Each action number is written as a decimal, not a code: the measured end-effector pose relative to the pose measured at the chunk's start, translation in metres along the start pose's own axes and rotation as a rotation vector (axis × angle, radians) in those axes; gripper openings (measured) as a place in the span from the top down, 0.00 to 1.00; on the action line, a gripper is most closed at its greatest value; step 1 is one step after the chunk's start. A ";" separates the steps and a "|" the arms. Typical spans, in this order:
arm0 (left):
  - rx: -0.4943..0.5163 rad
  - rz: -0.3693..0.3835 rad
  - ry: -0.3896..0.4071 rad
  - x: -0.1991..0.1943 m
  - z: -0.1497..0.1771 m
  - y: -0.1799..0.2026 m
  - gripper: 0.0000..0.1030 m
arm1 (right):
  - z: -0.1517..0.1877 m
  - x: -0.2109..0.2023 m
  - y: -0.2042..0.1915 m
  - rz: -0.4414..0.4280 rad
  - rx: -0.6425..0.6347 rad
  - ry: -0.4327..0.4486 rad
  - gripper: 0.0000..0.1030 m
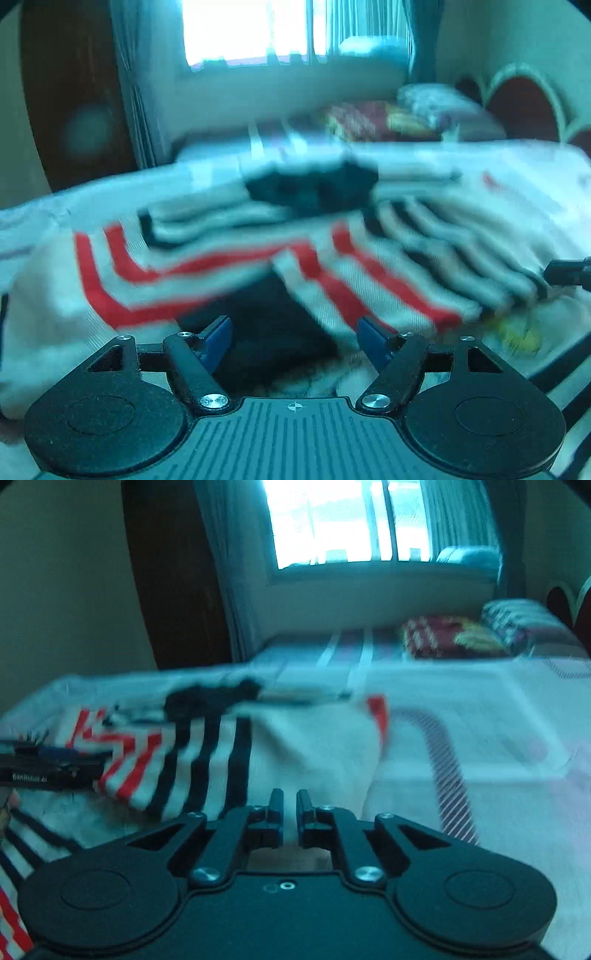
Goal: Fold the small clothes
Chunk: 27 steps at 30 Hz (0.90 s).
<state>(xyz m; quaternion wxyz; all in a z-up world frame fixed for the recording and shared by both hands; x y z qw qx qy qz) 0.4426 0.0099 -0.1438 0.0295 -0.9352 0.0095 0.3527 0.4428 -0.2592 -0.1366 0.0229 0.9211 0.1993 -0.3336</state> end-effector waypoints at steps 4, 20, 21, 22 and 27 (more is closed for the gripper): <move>-0.070 0.007 0.009 -0.009 -0.004 -0.012 0.21 | -0.014 -0.013 -0.002 0.013 0.062 0.021 0.85; -0.967 -0.180 0.192 -0.132 0.143 -0.316 0.40 | 0.009 -0.061 0.060 0.094 0.361 0.071 0.77; -1.007 -0.182 0.195 -0.130 0.147 -0.329 0.42 | 0.009 -0.061 0.062 0.096 0.381 0.073 0.77; -1.052 -0.181 0.202 -0.129 0.152 -0.343 0.42 | 0.008 -0.060 0.063 0.096 0.400 0.076 0.77; -1.154 -0.107 0.218 -0.104 0.148 -0.382 0.42 | 0.003 -0.055 0.063 0.089 0.442 0.088 0.77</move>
Point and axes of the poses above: each gripper's, at about its wrist camera, not at the fingertips, and x roughly the way its jaws point, y to its right, z to its underside, the point moved 8 cm from there along x, roughly the way its jaws point
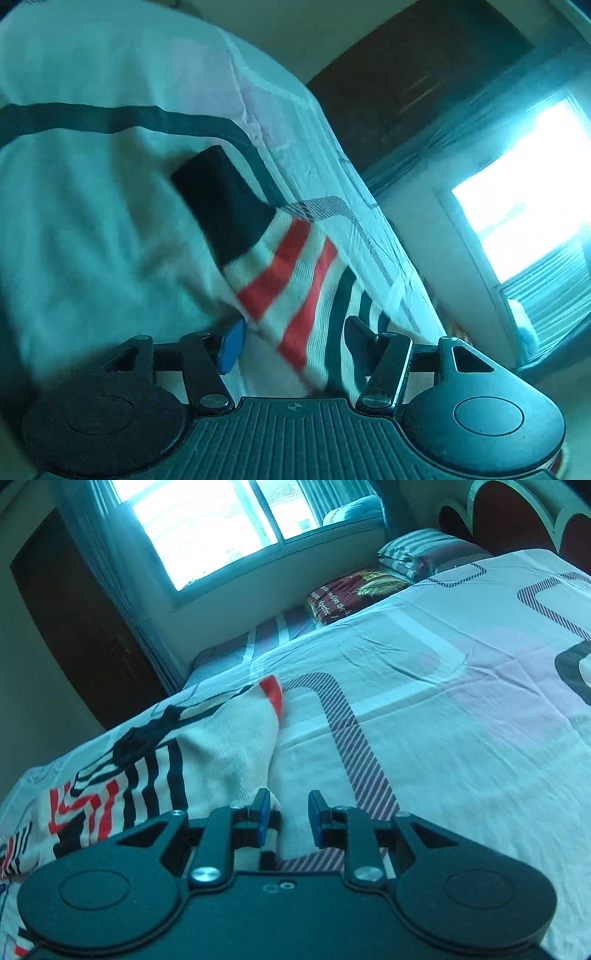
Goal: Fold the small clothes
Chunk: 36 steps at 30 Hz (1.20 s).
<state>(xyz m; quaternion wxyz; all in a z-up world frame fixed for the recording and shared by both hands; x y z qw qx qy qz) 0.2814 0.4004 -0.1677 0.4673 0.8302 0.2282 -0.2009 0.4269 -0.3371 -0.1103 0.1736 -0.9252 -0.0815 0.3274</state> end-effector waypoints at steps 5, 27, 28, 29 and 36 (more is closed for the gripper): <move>-0.111 0.044 0.007 0.018 -0.022 -0.006 0.42 | 0.000 0.005 -0.008 -0.009 0.001 -0.004 0.77; 1.026 0.127 -0.171 0.047 0.237 0.305 0.91 | 0.000 -0.005 -0.011 0.006 -0.002 0.033 0.77; 1.077 0.134 -0.197 0.050 0.262 0.315 0.91 | -0.001 -0.008 -0.013 0.012 -0.019 0.041 0.77; 1.127 0.136 -0.221 0.056 0.287 0.323 0.91 | -0.002 -0.010 -0.014 0.011 -0.025 0.045 0.77; 1.306 0.144 -0.199 0.056 0.343 0.343 0.81 | -0.005 -0.010 -0.024 -0.054 0.011 0.038 0.65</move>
Point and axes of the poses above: each gripper's, at about its wrist camera, not at the fingertips, and x roughly the way its jaws point, y to its right, z to its underside, the point moved 8 cm from there along x, roughly the way its jaws point
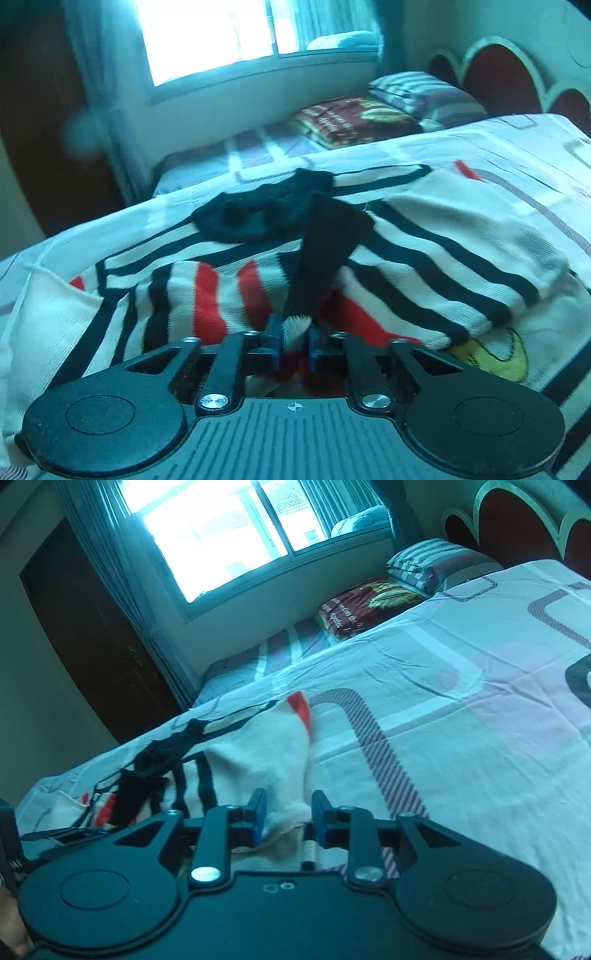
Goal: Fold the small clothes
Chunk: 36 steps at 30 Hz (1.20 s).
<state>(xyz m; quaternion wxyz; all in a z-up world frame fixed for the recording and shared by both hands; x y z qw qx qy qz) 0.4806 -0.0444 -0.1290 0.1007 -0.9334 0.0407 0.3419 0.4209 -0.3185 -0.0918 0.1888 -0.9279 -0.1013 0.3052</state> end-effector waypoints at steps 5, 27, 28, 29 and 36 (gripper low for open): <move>-0.121 0.015 0.088 -0.060 0.018 -0.032 0.56 | 0.005 0.025 -0.039 -0.121 0.058 -0.049 0.63; -0.285 -0.163 0.006 -0.054 0.124 -0.177 0.71 | -0.024 0.080 -0.164 -0.233 -0.136 -0.003 0.94; -0.290 -0.162 0.001 -0.054 0.123 -0.177 0.71 | -0.027 0.074 -0.159 -0.223 -0.152 0.010 0.94; -0.288 -0.163 -0.002 -0.054 0.122 -0.176 0.71 | -0.024 0.075 -0.153 -0.206 -0.169 -0.014 0.94; -0.226 -0.187 0.004 -0.059 0.113 -0.173 0.71 | 0.013 0.096 -0.117 -0.154 -0.119 -0.137 0.93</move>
Point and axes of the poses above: each gripper's, at about its wrist camera, not at the fingertips, and x roughly the way its jaws point, y to its right, z to its underside, the point moved 8 cm from there along x, roughly the way its jaws point
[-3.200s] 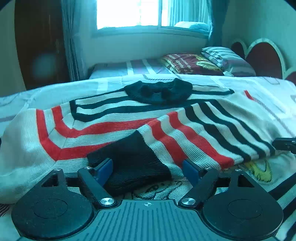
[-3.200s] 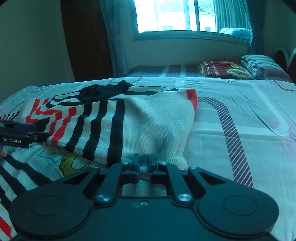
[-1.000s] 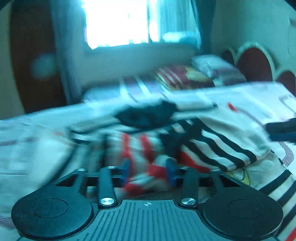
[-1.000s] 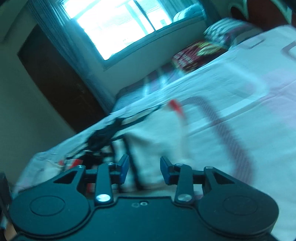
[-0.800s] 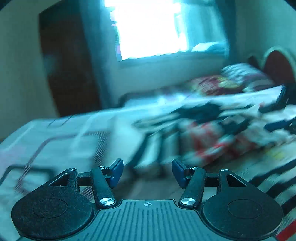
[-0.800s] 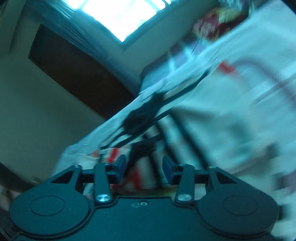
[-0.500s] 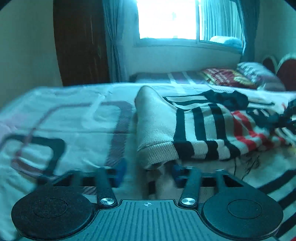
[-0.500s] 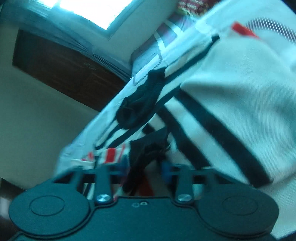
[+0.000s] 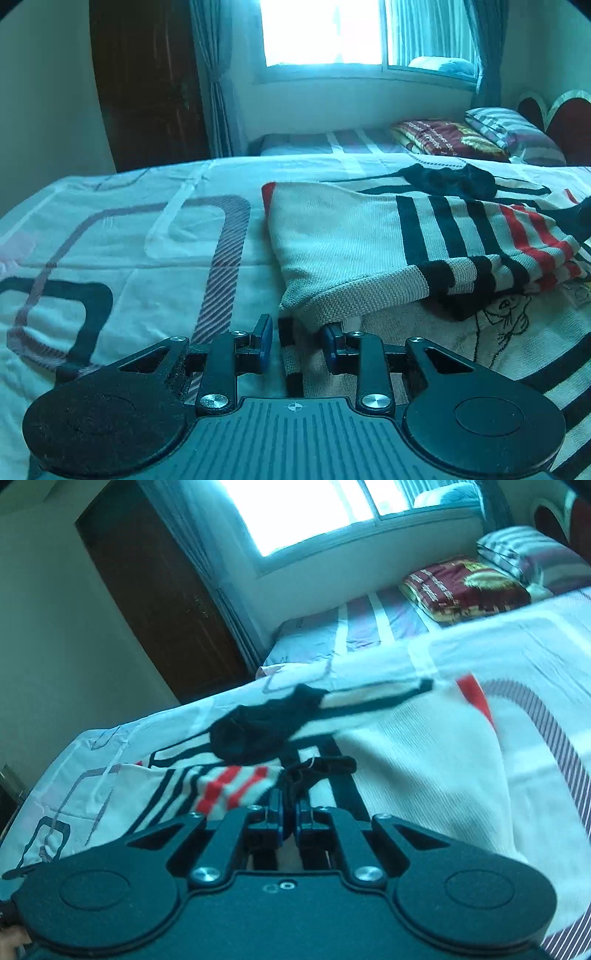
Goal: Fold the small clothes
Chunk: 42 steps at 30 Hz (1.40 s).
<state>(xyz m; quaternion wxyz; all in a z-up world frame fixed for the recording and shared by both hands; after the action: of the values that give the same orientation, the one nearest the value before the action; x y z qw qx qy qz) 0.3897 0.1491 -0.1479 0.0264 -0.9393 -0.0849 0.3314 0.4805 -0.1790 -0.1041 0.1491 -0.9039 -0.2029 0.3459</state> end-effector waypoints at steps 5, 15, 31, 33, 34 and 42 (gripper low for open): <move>-0.038 0.027 -0.014 -0.003 -0.003 -0.007 0.71 | 0.007 -0.003 0.009 -0.005 0.022 -0.016 0.94; 0.007 0.039 -0.074 0.000 0.000 -0.009 0.71 | 0.021 0.008 0.028 0.051 0.015 -0.068 0.94; 0.006 0.171 -0.035 0.001 -0.025 0.064 0.65 | 0.037 0.007 -0.019 0.100 -0.282 -0.077 0.92; -0.004 0.173 0.024 -0.007 -0.034 0.057 0.65 | 0.024 -0.006 -0.022 0.078 -0.261 -0.016 0.84; -0.001 0.171 0.029 -0.005 -0.038 0.056 0.65 | 0.022 -0.007 -0.026 0.061 -0.256 0.011 0.84; 0.005 0.138 -0.002 0.042 -0.070 0.052 0.65 | -0.002 0.053 -0.060 -0.018 -0.283 -0.001 0.85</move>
<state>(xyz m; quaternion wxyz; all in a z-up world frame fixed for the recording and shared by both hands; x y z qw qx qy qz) 0.4728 0.1063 -0.1250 0.0056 -0.9425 -0.0190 0.3337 0.5020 -0.1019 -0.1076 0.0229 -0.9137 -0.2581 0.3130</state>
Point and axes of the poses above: each gripper's, at about its wrist camera, not at the fingertips, and x roughly the way its jaws point, y to its right, z to its underside, the point moved 8 cm from there along x, roughly the way its jaws point
